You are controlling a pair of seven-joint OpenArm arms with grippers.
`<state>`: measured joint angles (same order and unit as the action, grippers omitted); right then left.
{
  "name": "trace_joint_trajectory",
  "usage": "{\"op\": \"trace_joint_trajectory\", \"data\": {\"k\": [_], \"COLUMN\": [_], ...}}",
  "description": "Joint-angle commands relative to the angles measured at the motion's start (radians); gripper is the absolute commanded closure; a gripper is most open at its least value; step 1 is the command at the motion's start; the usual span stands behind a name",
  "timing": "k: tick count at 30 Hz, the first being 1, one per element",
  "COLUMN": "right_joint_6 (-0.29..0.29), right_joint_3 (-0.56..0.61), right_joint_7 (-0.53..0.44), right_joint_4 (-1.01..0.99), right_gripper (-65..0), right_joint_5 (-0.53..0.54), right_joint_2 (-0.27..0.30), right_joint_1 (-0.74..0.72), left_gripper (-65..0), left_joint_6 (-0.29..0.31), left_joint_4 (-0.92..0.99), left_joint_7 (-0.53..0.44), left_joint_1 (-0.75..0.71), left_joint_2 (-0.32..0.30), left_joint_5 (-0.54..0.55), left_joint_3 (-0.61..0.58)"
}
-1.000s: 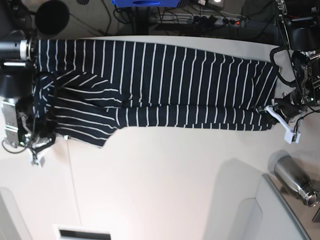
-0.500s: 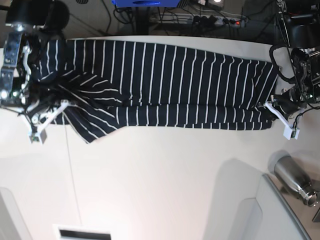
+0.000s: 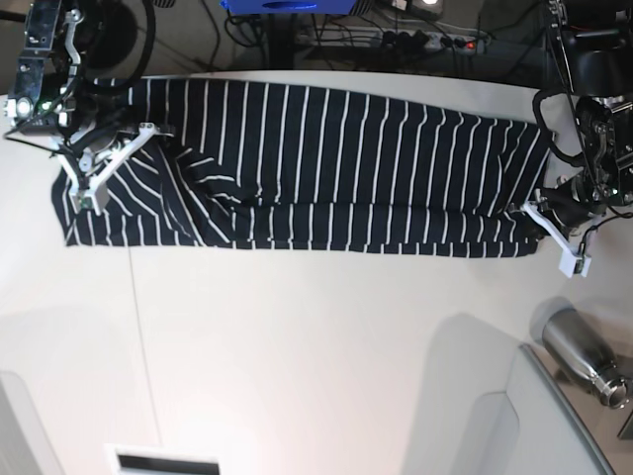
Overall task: Layout the t-shirt on the table in an organized manner, then fold the t-shirt properly
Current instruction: 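Regrasp the folded shirt end with the right gripper and tuck it flat, then move the right gripper inward along the shirt and press the fold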
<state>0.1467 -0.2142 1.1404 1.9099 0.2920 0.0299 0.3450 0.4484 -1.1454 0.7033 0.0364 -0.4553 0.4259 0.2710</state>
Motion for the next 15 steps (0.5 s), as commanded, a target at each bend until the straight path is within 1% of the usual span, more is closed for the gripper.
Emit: {"op": "trace_joint_trajectory", "data": {"k": [1, 3, 4, 9, 11, 15], "right_joint_6": [0.001, 0.001, 0.001, 0.001, 0.001, 0.001], "right_joint_3": [-0.004, -0.008, -0.003, -0.011, -0.008, -0.011], "right_joint_7": [-0.013, -0.013, -0.013, -0.013, -0.013, -0.017], "right_joint_4": [0.015, 0.013, 0.013, 0.012, 0.0, -0.049], "right_gripper": [0.0, 0.0, 0.0, 0.0, 0.0, 0.0], "right_joint_5": [0.008, 0.005, 0.005, 0.003, 0.003, 0.003], "right_joint_2": [0.008, 0.014, 0.026, 0.041, 0.057, 0.058], "right_joint_1": [0.004, 0.009, 0.01, 0.035, 0.036, 0.033], "left_gripper": [0.0, 0.0, 0.0, 0.0, 0.0, 0.0], "left_joint_6": [0.002, 0.002, 0.002, 0.0, 0.0, 0.0], "left_joint_4": [-0.017, -0.018, -0.018, -0.018, -0.018, -0.012], "left_joint_7": [-0.015, -0.015, -0.015, -0.015, -0.015, -0.015], "left_joint_1": [0.017, 0.017, 0.018, 0.02, 0.03, 0.046], "left_joint_2": [-0.02, -0.02, -0.02, -0.02, -0.021, -0.023], "left_joint_5": [0.011, 0.011, 0.011, 0.011, 0.011, 0.011], "left_joint_3": [-0.009, -0.028, -0.032, -0.025, -0.023, -0.023]}}
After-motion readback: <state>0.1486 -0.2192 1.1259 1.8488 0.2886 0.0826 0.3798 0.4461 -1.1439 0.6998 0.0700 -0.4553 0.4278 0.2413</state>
